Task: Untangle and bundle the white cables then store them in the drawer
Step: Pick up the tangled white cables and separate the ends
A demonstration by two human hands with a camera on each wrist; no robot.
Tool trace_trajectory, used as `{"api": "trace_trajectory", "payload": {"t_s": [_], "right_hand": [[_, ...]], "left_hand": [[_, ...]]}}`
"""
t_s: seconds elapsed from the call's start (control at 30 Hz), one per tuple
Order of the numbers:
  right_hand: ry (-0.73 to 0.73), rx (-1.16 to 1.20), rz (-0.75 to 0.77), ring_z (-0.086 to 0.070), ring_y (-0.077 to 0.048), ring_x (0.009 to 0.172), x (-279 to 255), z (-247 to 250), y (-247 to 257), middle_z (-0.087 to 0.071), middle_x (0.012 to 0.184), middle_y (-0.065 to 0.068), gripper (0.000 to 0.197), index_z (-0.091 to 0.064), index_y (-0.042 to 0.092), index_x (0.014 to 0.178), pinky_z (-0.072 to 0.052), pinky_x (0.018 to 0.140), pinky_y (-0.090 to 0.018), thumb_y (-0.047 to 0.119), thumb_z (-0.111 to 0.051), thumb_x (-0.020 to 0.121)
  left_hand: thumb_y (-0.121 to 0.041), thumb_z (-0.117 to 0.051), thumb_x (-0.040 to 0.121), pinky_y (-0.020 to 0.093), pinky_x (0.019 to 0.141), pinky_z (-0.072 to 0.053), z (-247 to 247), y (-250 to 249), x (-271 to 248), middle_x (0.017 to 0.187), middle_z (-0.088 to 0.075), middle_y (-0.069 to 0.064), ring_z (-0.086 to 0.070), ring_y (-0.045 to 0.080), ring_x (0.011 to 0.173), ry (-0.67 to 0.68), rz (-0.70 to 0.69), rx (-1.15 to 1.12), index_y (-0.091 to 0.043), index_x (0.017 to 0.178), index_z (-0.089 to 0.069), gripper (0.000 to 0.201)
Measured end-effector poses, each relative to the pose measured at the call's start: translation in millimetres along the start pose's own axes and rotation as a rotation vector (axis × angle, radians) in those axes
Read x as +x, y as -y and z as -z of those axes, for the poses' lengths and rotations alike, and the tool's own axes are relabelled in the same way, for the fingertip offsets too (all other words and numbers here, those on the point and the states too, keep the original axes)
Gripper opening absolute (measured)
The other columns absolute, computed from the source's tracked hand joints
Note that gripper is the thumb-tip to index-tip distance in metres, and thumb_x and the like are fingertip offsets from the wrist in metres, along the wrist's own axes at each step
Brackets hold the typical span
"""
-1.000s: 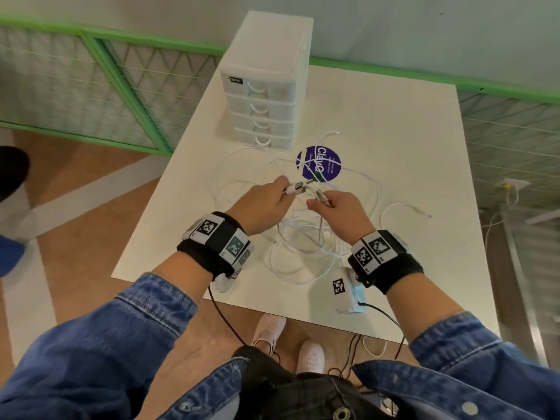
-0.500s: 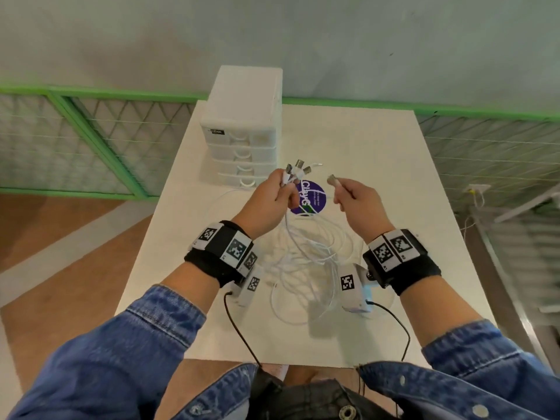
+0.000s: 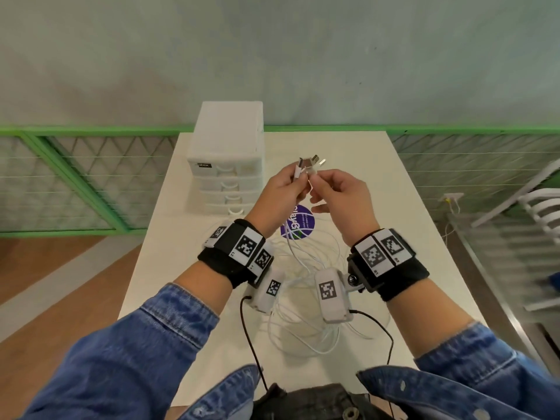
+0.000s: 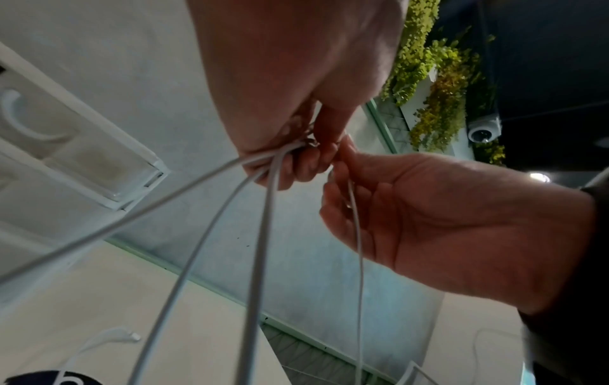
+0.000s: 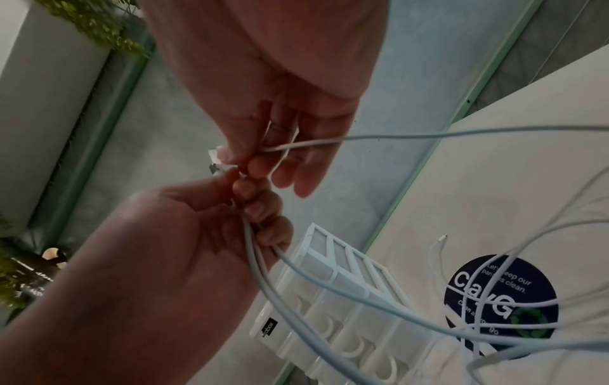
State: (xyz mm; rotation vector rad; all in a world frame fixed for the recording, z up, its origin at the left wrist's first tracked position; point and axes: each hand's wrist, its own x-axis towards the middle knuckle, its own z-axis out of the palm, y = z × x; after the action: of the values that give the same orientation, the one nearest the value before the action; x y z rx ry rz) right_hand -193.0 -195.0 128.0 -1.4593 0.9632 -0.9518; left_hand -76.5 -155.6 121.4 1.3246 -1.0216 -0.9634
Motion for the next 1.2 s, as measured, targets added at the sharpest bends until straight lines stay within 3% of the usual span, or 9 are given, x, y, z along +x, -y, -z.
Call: {"api": "trace_trajectory", "payload": {"t_s": [0.1, 0.27, 0.37, 0.57, 0.73, 0.83, 0.97, 1.1, 1.2], "right_hand": [[-0.056, 0.022, -0.011, -0.059, -0.009, 0.059, 4, 2, 2, -0.066, 0.068, -0.003, 0.007, -0.068, 0.011, 0.085, -0.055, 0.059, -0.023, 0.016, -0.063, 0.087], [-0.073, 0.141, -0.074, -0.062, -0.008, 0.058, 11, 5, 4, -0.067, 0.071, -0.004, 0.007, -0.065, 0.010, 0.089, -0.058, 0.064, -0.024, 0.016, -0.065, 0.086], [-0.063, 0.165, -0.107, -0.062, -0.010, 0.057, 11, 7, 3, -0.068, 0.068, -0.004, 0.004, -0.065, 0.013, 0.086, -0.057, 0.062, -0.024, 0.015, -0.068, 0.083], [-0.006, 0.092, -0.143, -0.054, -0.012, 0.055, 9, 4, -5, -0.070, 0.075, -0.007, 0.017, -0.072, 0.007, 0.097, -0.054, 0.063, -0.028, 0.015, -0.068, 0.083], [0.037, 0.009, -0.129, -0.056, -0.009, 0.050, 12, 4, -7, -0.070, 0.069, -0.003, 0.010, -0.074, 0.012, 0.090, -0.055, 0.063, -0.026, 0.012, -0.066, 0.084], [0.070, -0.012, -0.124, -0.060, -0.015, 0.053, 12, 4, -7, -0.069, 0.067, -0.006, 0.006, -0.068, 0.010, 0.076, -0.056, 0.062, -0.028, 0.008, -0.067, 0.082], [0.086, 0.029, -0.084, -0.058, -0.020, 0.054, 10, -1, -11, -0.064, 0.066, -0.012, 0.008, -0.060, 0.003, 0.077, -0.054, 0.059, -0.031, 0.007, -0.062, 0.084], [0.139, -0.036, -0.066, -0.064, -0.020, 0.073, 16, 0, -17, -0.065, 0.077, -0.003, 0.014, -0.056, 0.014, 0.086, -0.056, 0.080, -0.042, 0.025, -0.064, 0.086], [0.339, -0.070, -0.080, -0.067, -0.027, 0.092, 15, -1, -23, -0.068, 0.091, -0.009, 0.018, -0.046, 0.021, 0.106, -0.051, 0.091, -0.047, 0.032, -0.053, 0.092]], "left_hand": [[-0.013, -0.039, 0.101, 0.015, 0.053, -0.033, -4, -5, 1, 0.063, -0.044, -0.002, -0.038, 0.005, 0.053, -0.001, 0.010, -0.050, -0.020, 0.096, -0.059, 0.021], [-0.022, -0.036, 0.103, 0.018, 0.051, -0.030, -8, -8, 3, 0.057, -0.036, -0.005, -0.032, 0.006, 0.050, -0.014, 0.031, -0.054, -0.017, 0.107, -0.055, 0.020], [-0.027, -0.036, 0.103, 0.019, 0.049, -0.028, -12, -8, 2, 0.052, -0.034, -0.009, -0.030, 0.004, 0.045, -0.003, 0.029, -0.038, -0.017, 0.090, -0.054, 0.024], [-0.043, -0.040, 0.098, 0.016, 0.053, -0.035, -17, -12, -1, 0.062, -0.043, -0.009, -0.042, -0.001, 0.048, -0.066, 0.061, 0.087, -0.013, 0.093, -0.052, 0.033], [-0.040, -0.045, 0.097, 0.022, 0.067, -0.044, -17, -6, -1, 0.078, -0.053, -0.005, -0.053, 0.005, 0.068, -0.130, 0.028, 0.154, -0.018, 0.091, -0.046, 0.023], [-0.035, -0.044, 0.098, 0.017, 0.060, -0.038, -17, -7, -1, 0.072, -0.048, -0.007, -0.048, 0.002, 0.062, -0.161, 0.026, 0.170, -0.020, 0.085, -0.044, 0.019], [-0.033, -0.039, 0.100, 0.017, 0.057, -0.040, -21, -9, 4, 0.069, -0.044, -0.004, -0.046, 0.007, 0.060, -0.188, 0.027, 0.130, -0.018, 0.081, -0.041, 0.025], [-0.035, -0.034, 0.102, 0.009, 0.055, -0.042, -22, -12, 4, 0.074, -0.050, -0.002, -0.050, -0.001, 0.057, -0.226, 0.001, 0.048, -0.013, 0.089, -0.046, 0.028], [-0.034, -0.030, 0.102, 0.020, 0.058, -0.045, -22, -15, 6, 0.076, -0.051, -0.002, -0.053, 0.006, 0.062, -0.227, -0.038, -0.037, -0.014, 0.088, -0.044, 0.028]]}}
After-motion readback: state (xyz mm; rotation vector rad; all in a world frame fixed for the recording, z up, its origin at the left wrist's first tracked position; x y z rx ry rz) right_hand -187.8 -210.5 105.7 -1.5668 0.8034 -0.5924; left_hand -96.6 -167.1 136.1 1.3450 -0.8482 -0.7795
